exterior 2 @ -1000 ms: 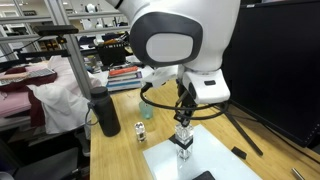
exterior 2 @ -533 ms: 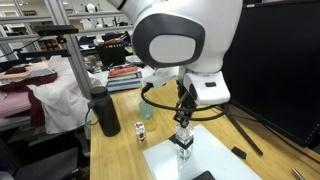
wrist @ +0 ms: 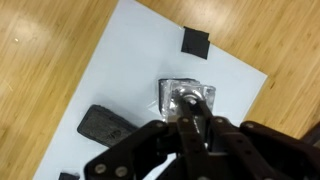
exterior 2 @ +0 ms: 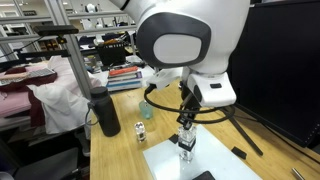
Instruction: Put the silver lid on the clear bottle
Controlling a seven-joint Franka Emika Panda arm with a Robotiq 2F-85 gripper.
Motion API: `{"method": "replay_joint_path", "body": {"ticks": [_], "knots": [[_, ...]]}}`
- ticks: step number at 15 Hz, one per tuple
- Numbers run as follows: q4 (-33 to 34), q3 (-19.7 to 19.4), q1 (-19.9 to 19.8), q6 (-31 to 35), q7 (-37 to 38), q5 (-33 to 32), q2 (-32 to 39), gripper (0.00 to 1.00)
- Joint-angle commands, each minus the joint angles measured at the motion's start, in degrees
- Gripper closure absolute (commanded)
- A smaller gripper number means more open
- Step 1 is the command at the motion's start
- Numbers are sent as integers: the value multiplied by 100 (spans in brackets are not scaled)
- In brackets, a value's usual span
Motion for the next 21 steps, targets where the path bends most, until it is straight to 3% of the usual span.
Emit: {"method": "replay_joint_path", "body": {"ticks": [1,21], "knots": [[182,-69,-38,-343,35,-168,118,97],[443,-77,26,-753,36,-296,220,97]]}}
